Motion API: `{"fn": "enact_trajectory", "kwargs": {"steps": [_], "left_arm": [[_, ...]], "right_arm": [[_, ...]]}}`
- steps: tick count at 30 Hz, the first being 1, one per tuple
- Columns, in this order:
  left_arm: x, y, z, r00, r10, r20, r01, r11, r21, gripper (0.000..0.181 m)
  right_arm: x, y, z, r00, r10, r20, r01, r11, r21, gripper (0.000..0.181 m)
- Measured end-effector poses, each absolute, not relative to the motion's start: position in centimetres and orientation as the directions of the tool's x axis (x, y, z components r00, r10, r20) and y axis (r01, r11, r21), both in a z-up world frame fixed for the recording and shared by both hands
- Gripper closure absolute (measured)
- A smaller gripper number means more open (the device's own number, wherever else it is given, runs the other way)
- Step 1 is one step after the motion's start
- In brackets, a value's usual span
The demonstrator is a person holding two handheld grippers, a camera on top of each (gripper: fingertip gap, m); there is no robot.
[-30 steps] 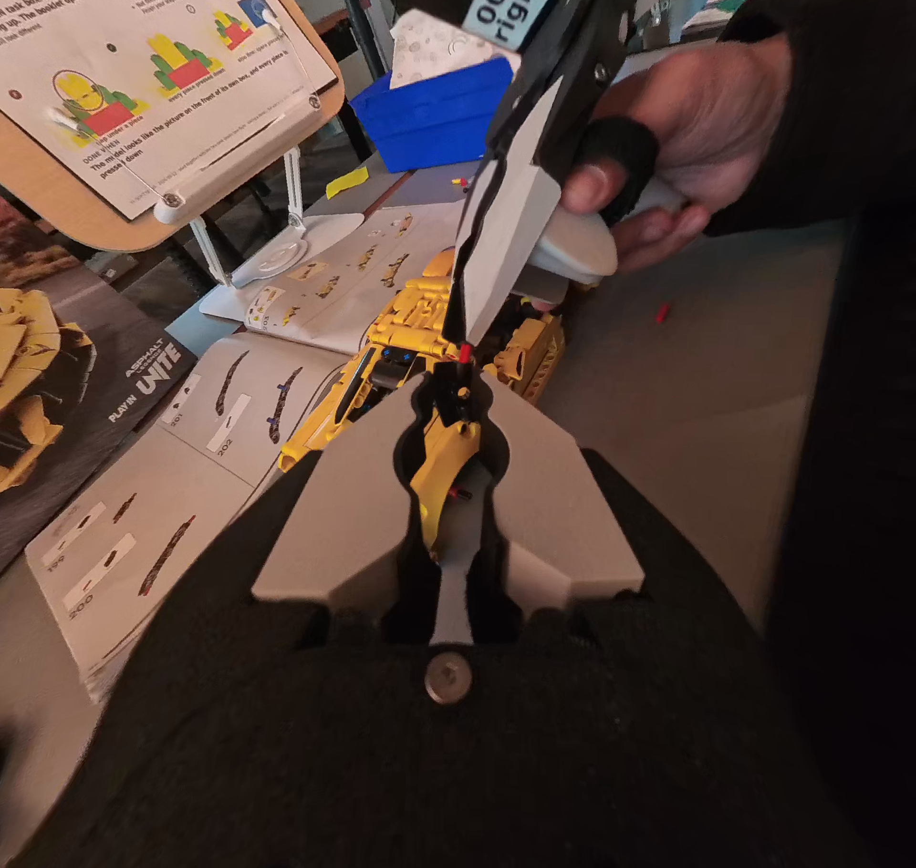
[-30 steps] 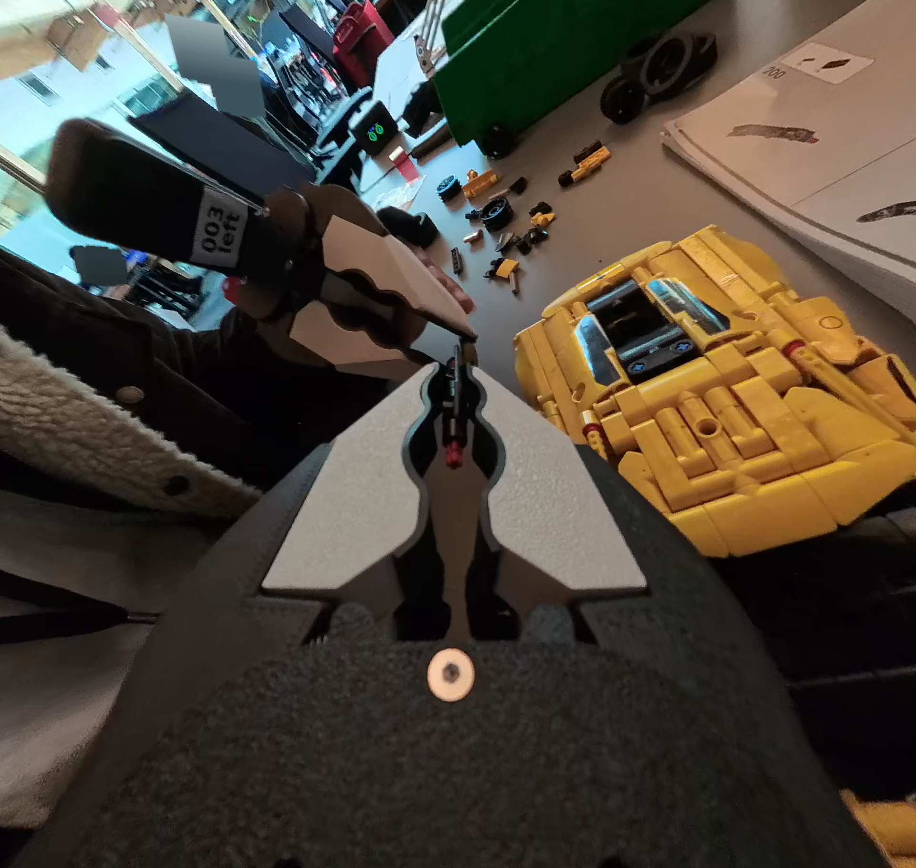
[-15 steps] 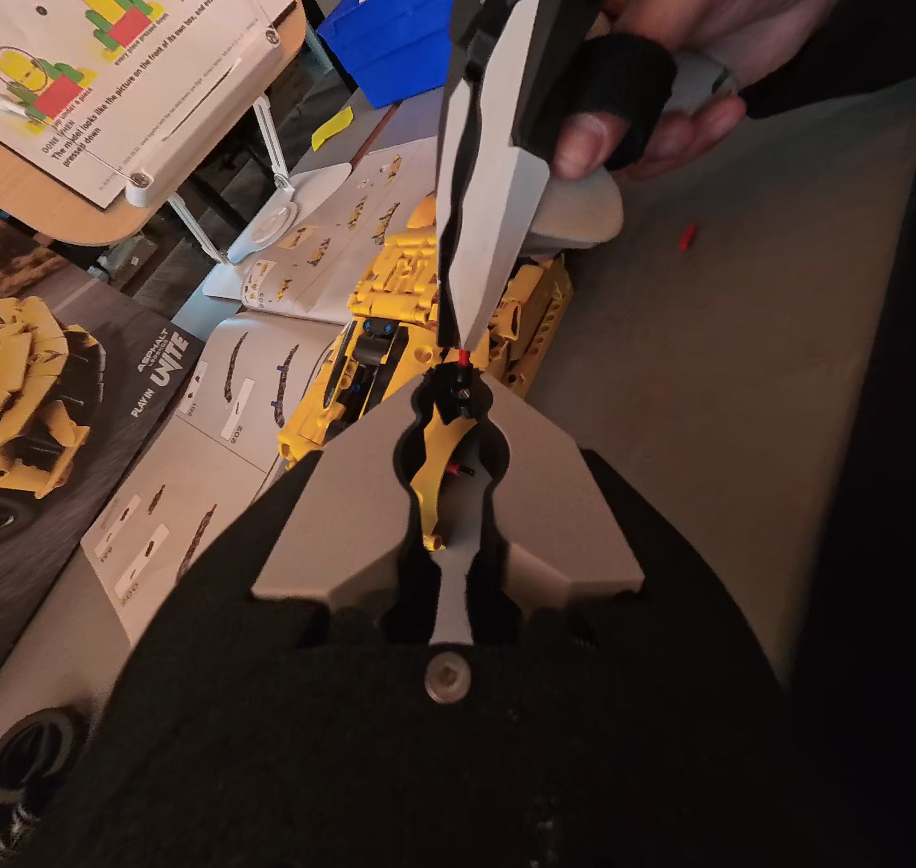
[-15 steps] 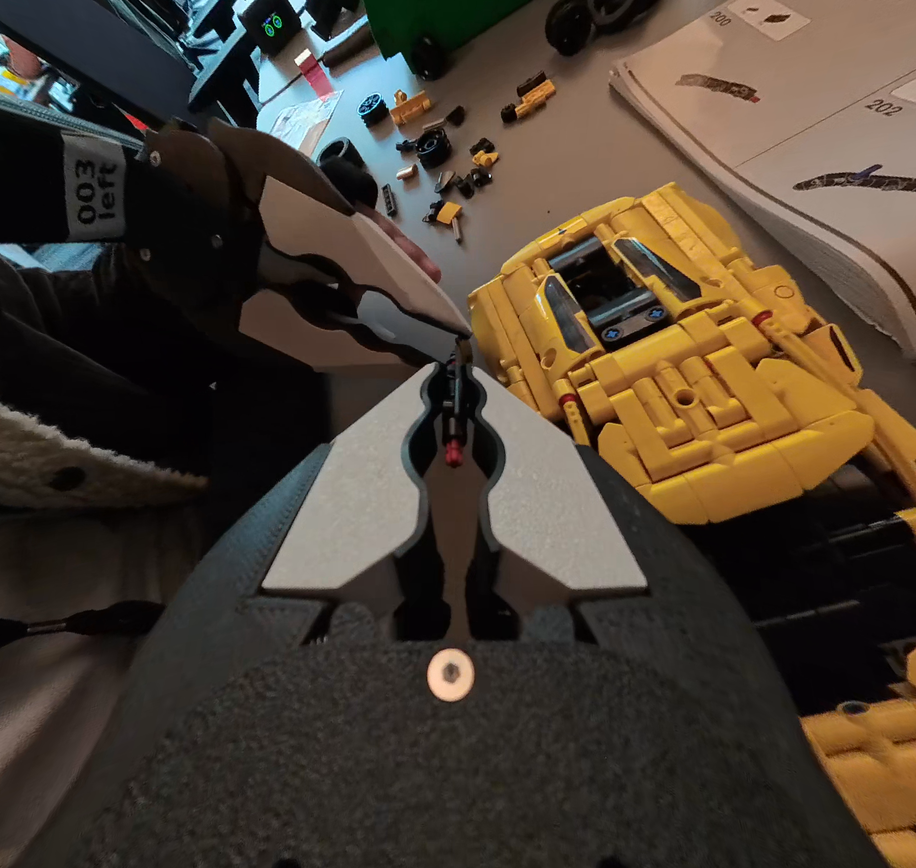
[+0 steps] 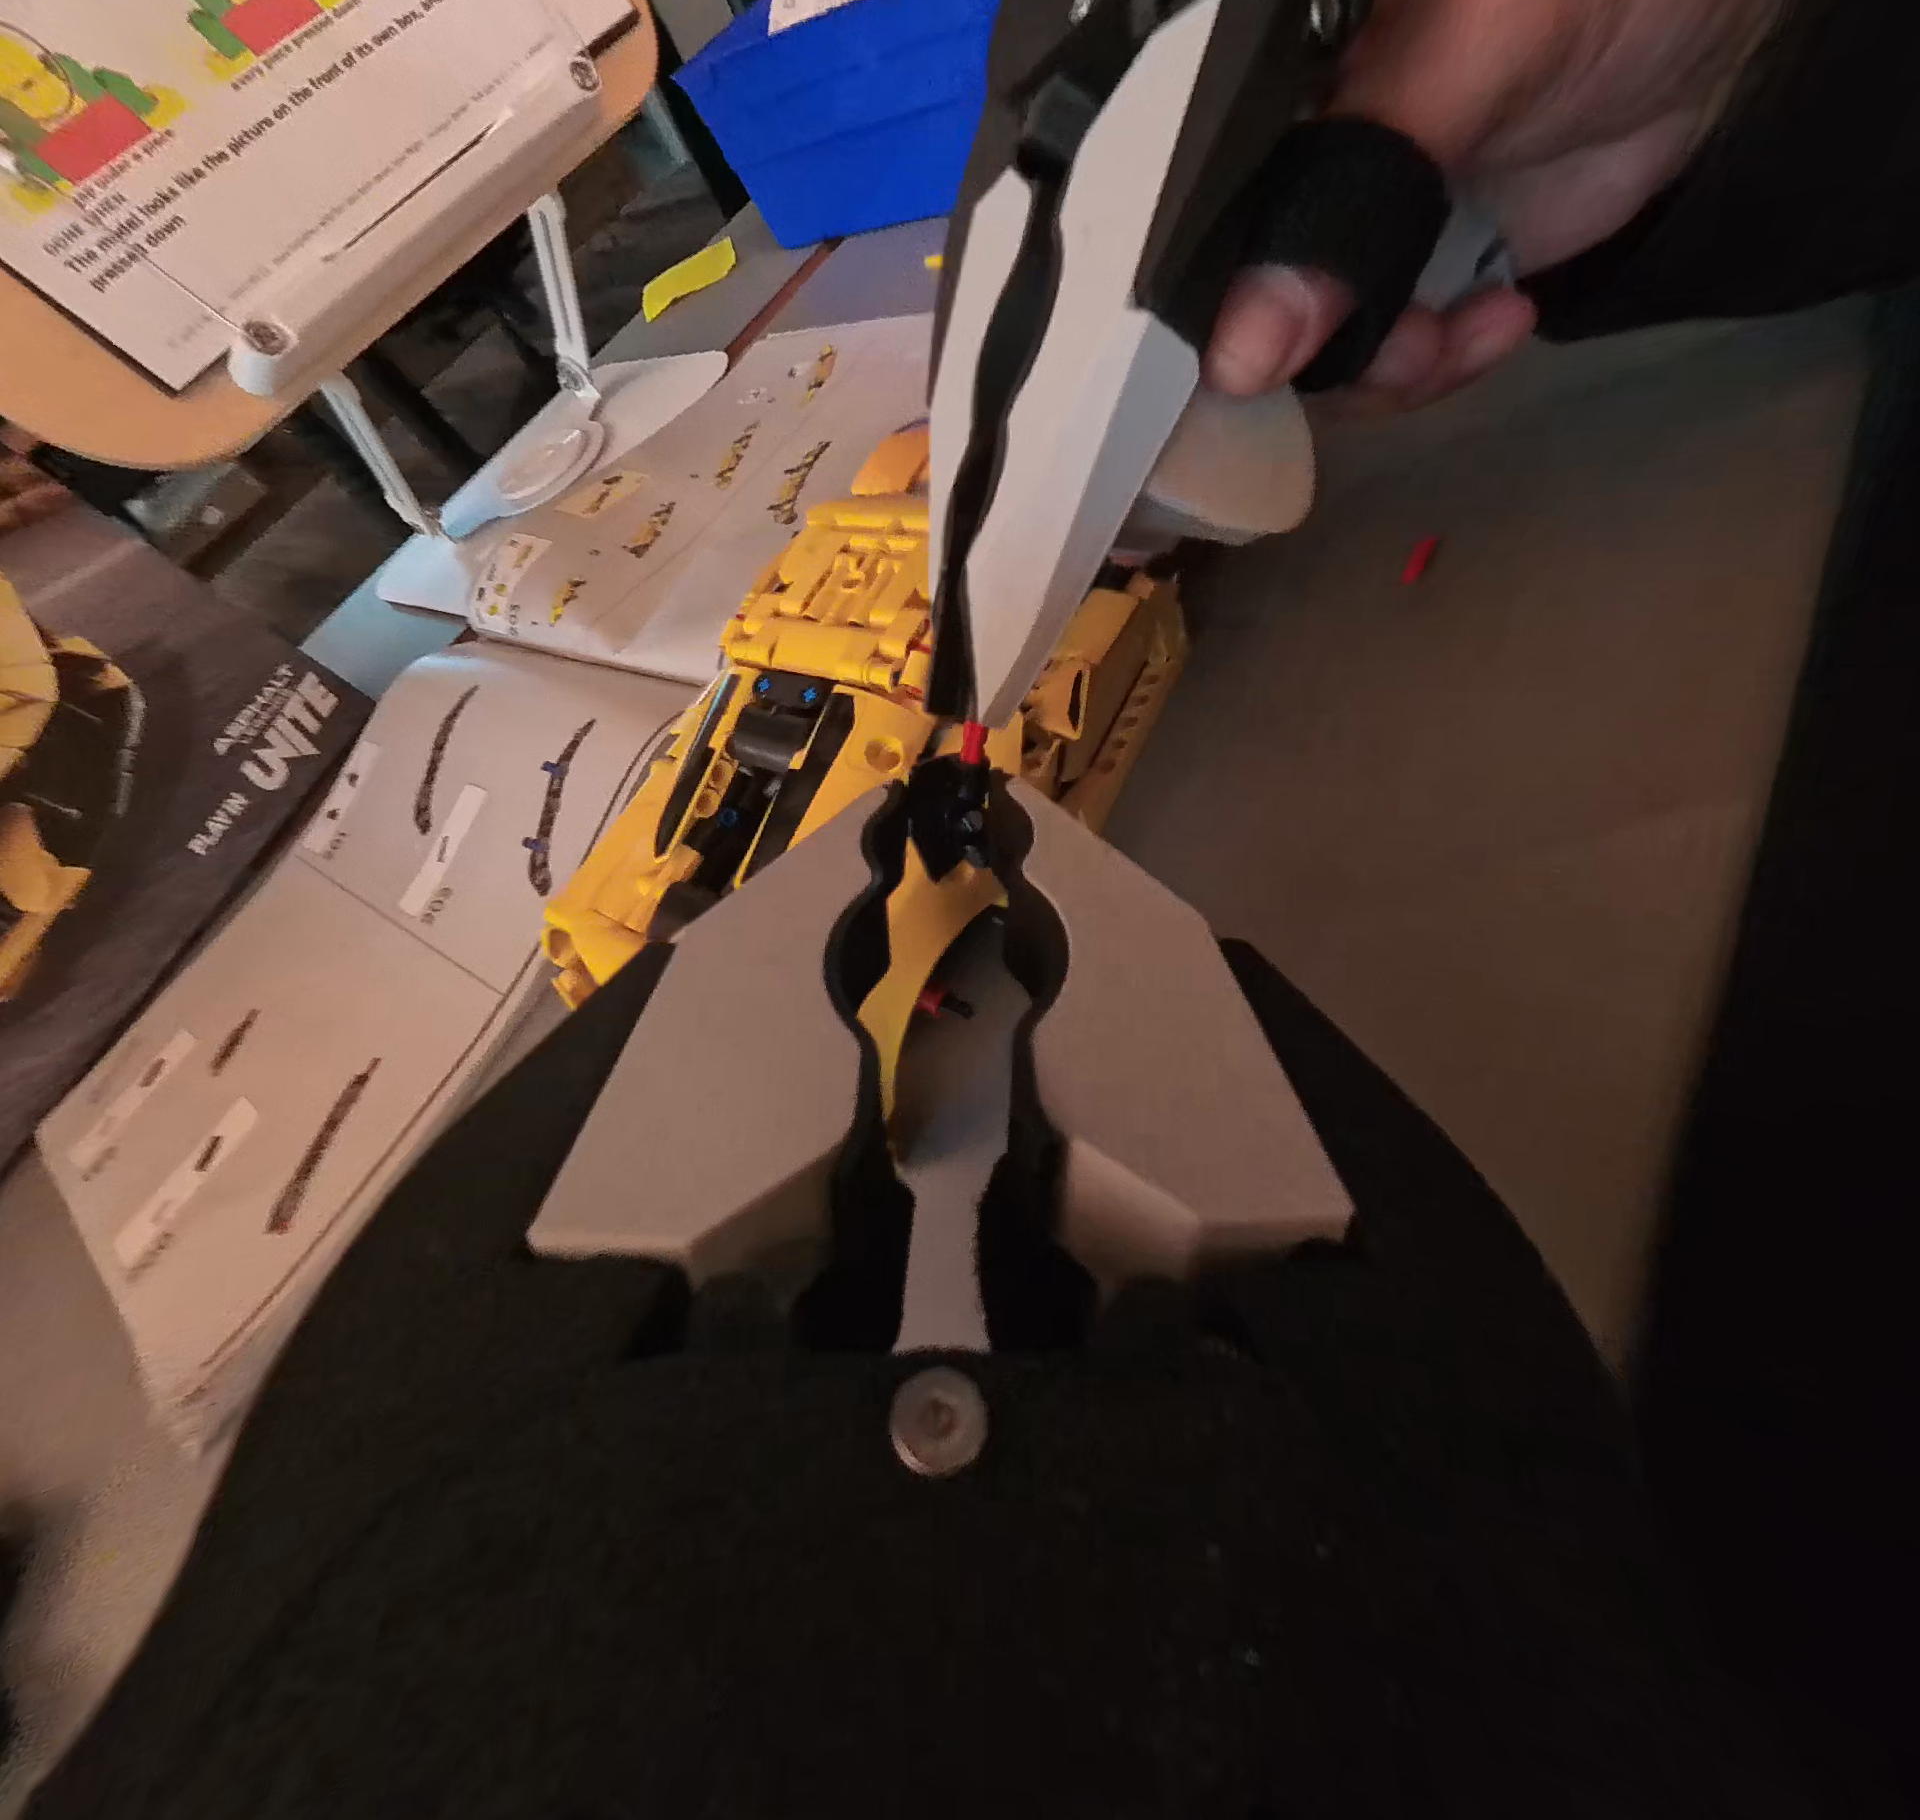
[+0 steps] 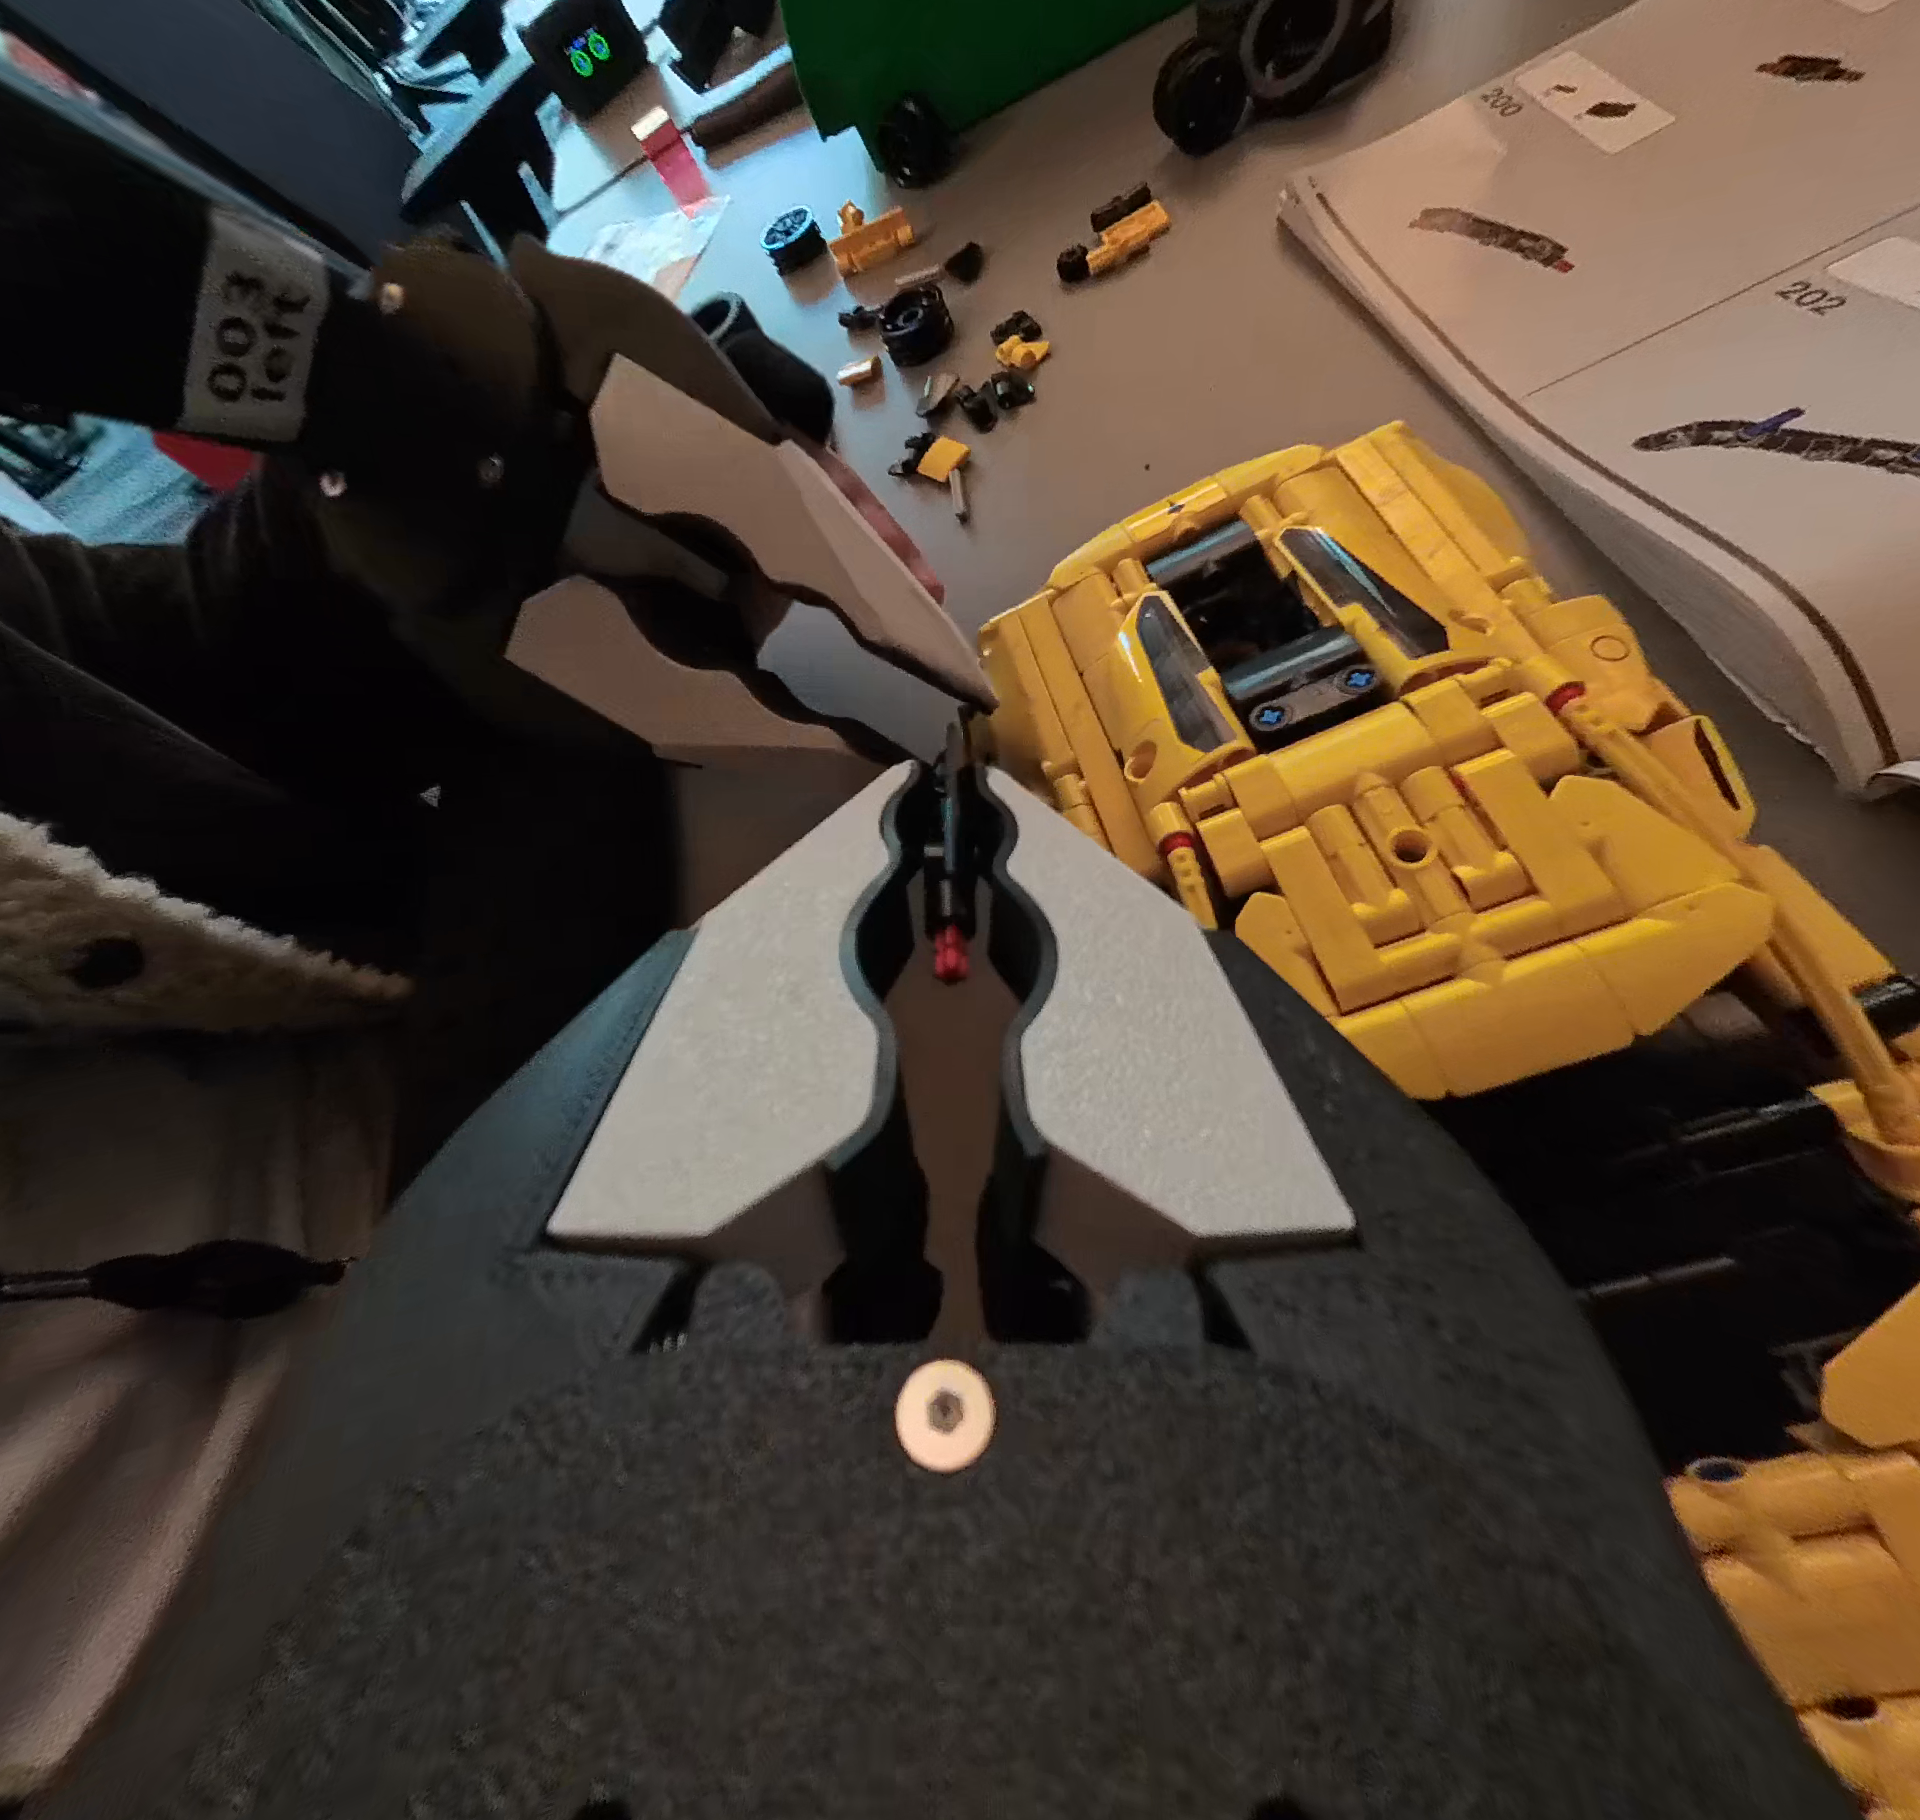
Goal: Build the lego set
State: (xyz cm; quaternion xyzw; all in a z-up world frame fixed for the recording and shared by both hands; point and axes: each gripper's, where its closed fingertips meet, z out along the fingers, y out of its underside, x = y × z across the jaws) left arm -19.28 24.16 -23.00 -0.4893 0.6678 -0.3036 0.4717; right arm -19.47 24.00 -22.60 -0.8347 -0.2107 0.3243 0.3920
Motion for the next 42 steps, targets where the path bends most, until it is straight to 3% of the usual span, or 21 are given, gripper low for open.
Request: {"fn": "enact_trajectory", "kwargs": {"steps": [4, 15, 35, 42], "left_arm": [[-19.5, 23.8, -22.5, -0.1, -0.964, -0.247, -0.336, 0.266, -0.904, 0.167], [-19.7, 22.8, -24.0, -0.159, -0.924, -0.349, -0.396, 0.384, -0.834, 0.167], [-19.8, 23.1, -25.0, -0.159, -0.935, -0.317, -0.457, 0.354, -0.816, 0.169], [-19.8, 23.2, -24.8, -0.158, -0.95, -0.27, -0.448, 0.313, -0.838, 0.17]], "right_arm": [[-19.7, 23.7, -22.0, 0.656, 0.621, -0.428, 0.061, -0.609, -0.791, 0.175], [-20.1, 22.8, -23.2, 0.649, 0.647, -0.4, 0.148, -0.623, -0.768, 0.174], [-19.9, 23.0, -24.7, 0.723, 0.636, -0.269, 0.264, -0.614, -0.743, 0.174], [-20.0, 23.1, -24.7, 0.744, 0.602, -0.289, 0.231, -0.638, -0.735, 0.174]]}}
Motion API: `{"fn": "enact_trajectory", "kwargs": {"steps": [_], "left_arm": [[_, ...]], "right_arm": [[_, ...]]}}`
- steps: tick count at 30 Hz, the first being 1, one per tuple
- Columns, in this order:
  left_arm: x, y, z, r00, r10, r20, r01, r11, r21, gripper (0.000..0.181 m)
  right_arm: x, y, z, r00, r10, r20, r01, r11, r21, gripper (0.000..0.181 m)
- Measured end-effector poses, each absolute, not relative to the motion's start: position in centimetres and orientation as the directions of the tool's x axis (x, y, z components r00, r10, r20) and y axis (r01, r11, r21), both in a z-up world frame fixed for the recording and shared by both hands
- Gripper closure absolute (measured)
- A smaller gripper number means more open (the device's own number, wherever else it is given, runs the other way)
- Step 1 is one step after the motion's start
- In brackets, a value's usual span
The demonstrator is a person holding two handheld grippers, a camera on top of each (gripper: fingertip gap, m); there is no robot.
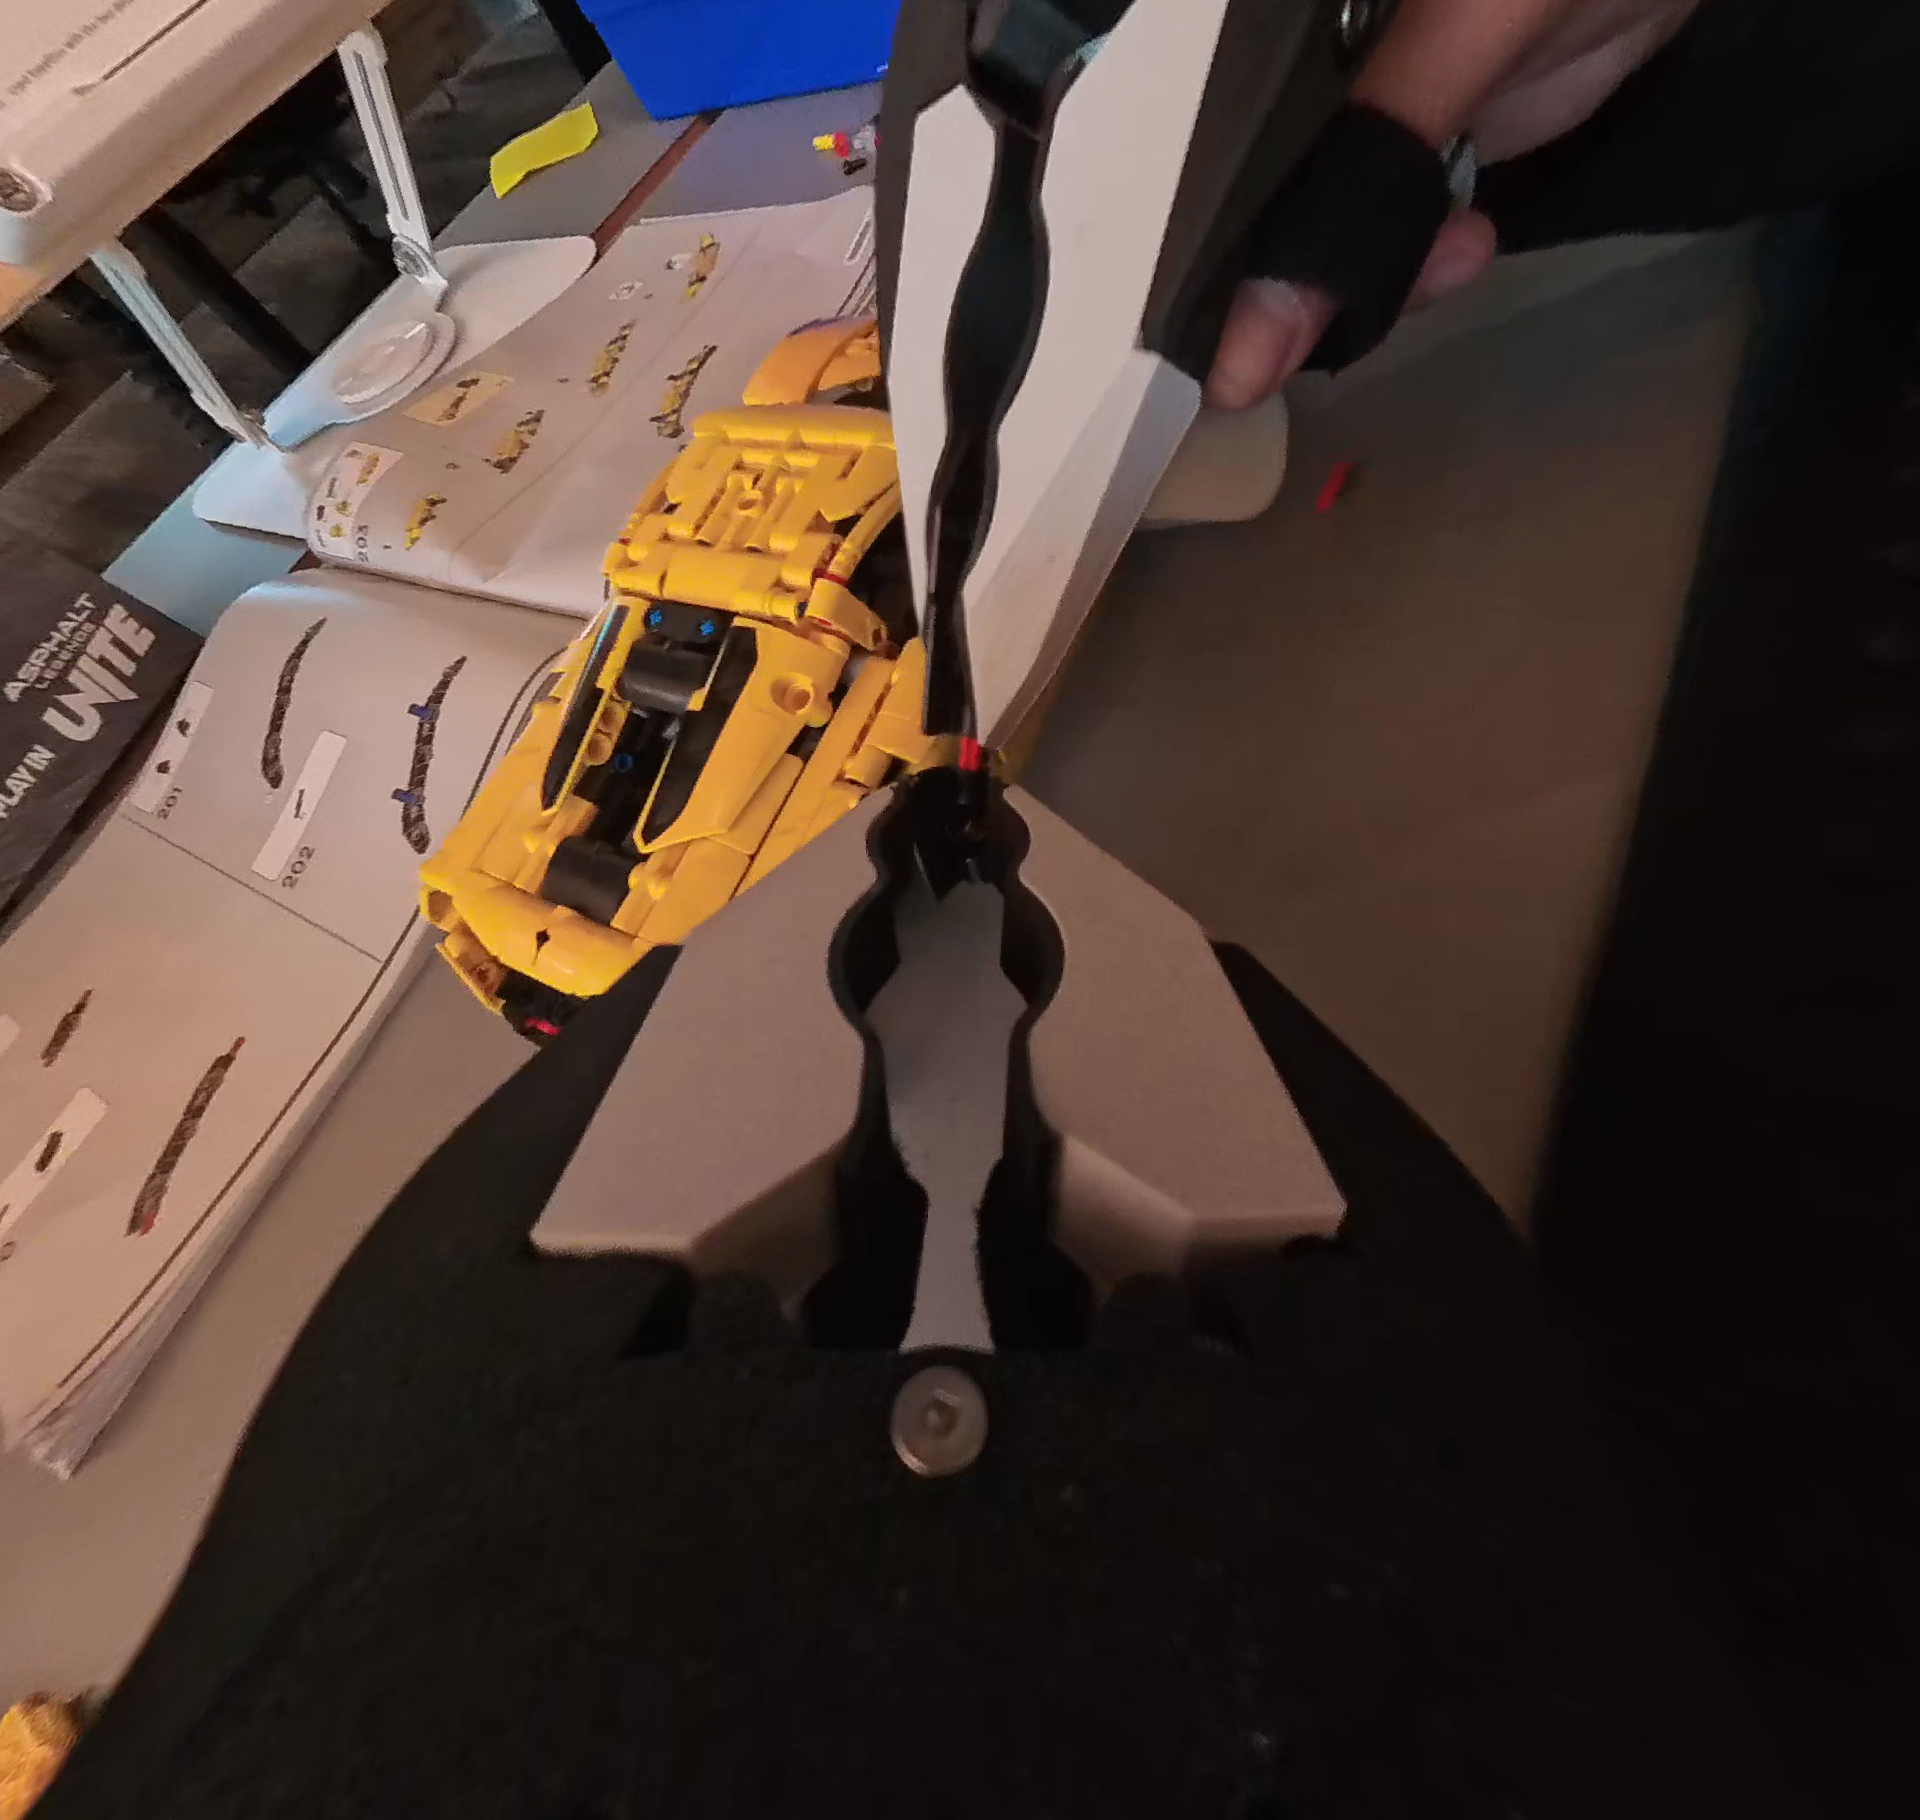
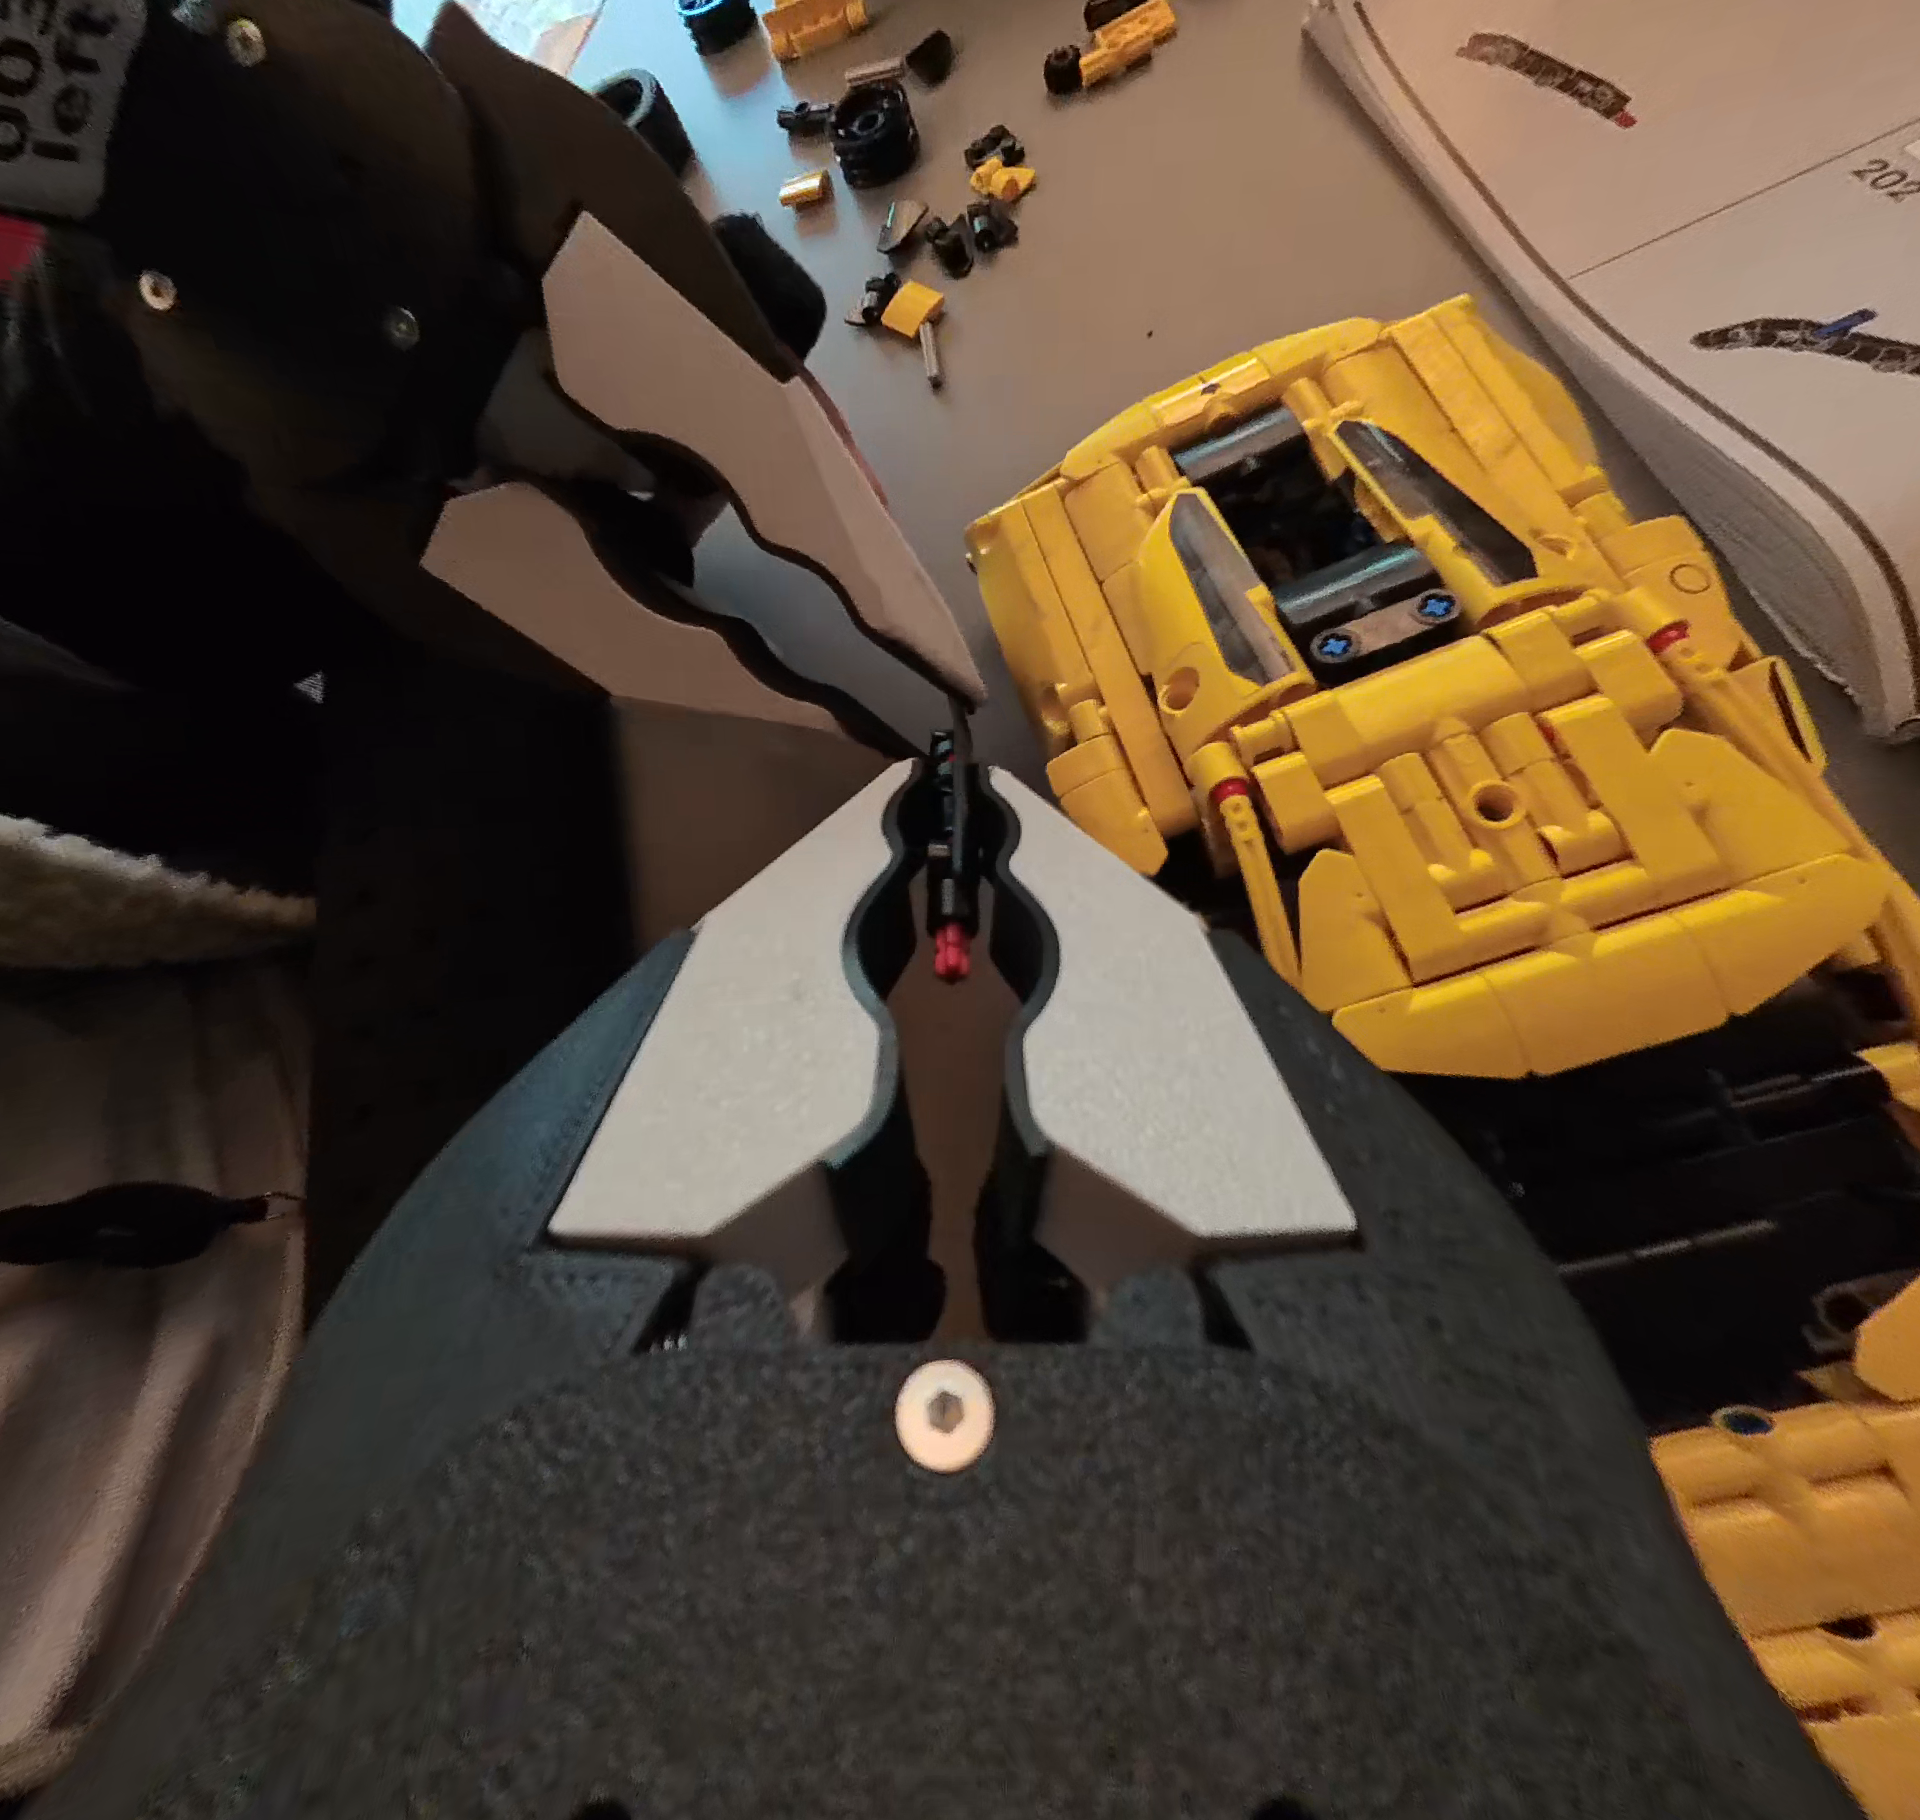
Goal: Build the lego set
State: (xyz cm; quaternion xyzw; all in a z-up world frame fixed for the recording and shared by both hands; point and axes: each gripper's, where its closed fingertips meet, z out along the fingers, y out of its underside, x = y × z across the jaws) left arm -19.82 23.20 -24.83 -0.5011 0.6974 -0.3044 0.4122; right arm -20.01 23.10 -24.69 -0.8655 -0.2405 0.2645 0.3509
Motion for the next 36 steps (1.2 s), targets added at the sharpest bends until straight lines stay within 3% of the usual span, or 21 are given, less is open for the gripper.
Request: {"fn": "enact_trajectory", "kwargs": {"steps": [6, 8, 12, 17, 19, 25, 31, 36], "left_arm": [[-19.9, 23.1, -23.8, -0.158, -0.97, -0.182, -0.398, 0.232, -0.887, 0.171], [-19.9, 23.0, -22.8, -0.16, -0.976, -0.149, -0.345, 0.197, -0.918, 0.181], [-19.9, 23.3, -22.0, -0.138, -0.975, -0.175, -0.308, 0.21, -0.928, 0.181], [-21.1, 24.9, -21.5, -0.092, -0.995, -0.046, -0.289, 0.07, -0.955, 0.181], [-21.1, 24.9, -21.3, -0.098, -0.995, -0.001, -0.276, 0.028, -0.961, 0.181], [-20.4, 24.0, -19.9, -0.14, -0.982, 0.123, -0.202, -0.093, -0.975, 0.181], [-19.9, 22.1, -19.1, -0.236, -0.941, 0.244, -0.176, -0.206, -0.963, 0.159], [-19.9, 22.5, -17.7, -0.257, -0.899, 0.355, -0.125, -0.333, -0.935, 0.158]], "right_arm": [[-20.3, 23.1, -24.1, 0.697, 0.588, -0.411, 0.127, -0.666, -0.735, 0.174], [-20.8, 22.8, -25.0, 0.687, 0.607, -0.399, 0.171, -0.669, -0.724, 0.174], [-21.4, 22.8, -25.6, 0.679, 0.62, -0.394, 0.198, -0.671, -0.715, 0.174], [-19.5, 23.0, -23.5, 0.658, 0.617, -0.432, 0.118, -0.651, -0.75, 0.174], [-19.1, 23.1, -21.4, 0.604, 0.62, -0.5, 0.012, -0.635, -0.773, 0.174], [-19.4, 23.0, -19.6, 0.492, 0.622, -0.609, -0.122, -0.643, -0.756, 0.174], [-19.8, 23.6, -17.5, 0.326, 0.6, -0.73, -0.315, -0.66, -0.682, 0.174], [-21.0, 23.0, -17.7, 0.278, 0.615, -0.738, -0.279, -0.684, -0.675, 0.174]]}}
